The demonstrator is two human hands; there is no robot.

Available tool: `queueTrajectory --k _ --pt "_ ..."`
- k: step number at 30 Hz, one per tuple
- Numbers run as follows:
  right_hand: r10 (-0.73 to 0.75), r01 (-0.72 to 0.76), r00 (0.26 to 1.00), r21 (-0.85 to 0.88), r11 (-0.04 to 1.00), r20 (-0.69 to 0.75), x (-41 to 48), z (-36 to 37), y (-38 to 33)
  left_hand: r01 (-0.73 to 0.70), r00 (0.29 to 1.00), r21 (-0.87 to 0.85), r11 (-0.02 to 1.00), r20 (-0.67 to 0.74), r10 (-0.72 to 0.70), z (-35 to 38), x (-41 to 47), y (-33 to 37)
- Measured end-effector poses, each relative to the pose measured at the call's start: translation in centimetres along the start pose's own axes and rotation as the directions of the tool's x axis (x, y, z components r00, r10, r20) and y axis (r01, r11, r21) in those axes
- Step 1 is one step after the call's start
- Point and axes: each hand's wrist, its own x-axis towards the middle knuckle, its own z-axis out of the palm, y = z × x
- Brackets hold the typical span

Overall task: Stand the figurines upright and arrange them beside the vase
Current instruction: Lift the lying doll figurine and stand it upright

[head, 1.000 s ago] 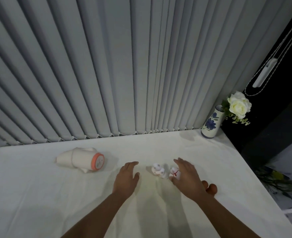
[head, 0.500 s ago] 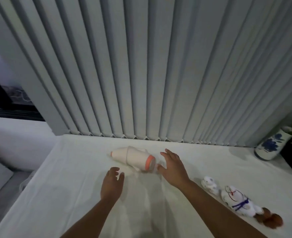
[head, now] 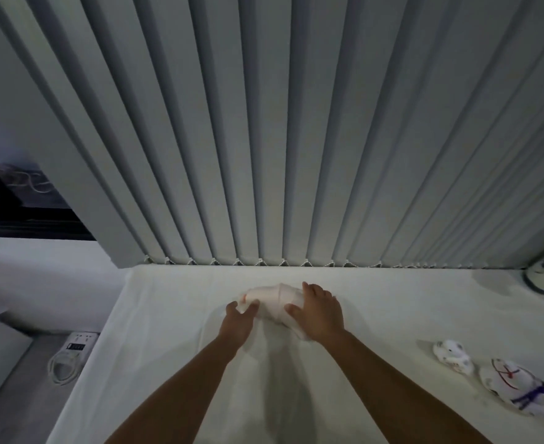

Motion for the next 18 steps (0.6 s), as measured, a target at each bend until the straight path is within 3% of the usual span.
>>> queueTrajectory --k 4,9,14,18 --pt "-0.003 0.009 0.995 0.056 0.998 -0.101 -1.3 0.9 -0.2 0.046 0.997 -0.127 0.991 0.068 -0.038 0.8 0.2 2.3" --pt "-0.072 0.084 0.984 0.072 0.994 -0.160 -4.2 1.7 -0.4 0.133 0.991 -0.237 0.962 0.058 -0.123 1.7 0.4 2.6" --pt "-0.102 0.114 0.973 0.047 0.992 -0.207 -6.7 3.2 0.3 0.019 0.999 -0.204 0.979 0.038 -0.011 2.0 -0.4 2.7" --pt "-0.048 0.062 0.992 0.117 0.991 -0.120 -8.6 2.3 1.4 -0.114 0.992 -0.159 0.981 0.038 0.121 2.5 -2.4 3.4"
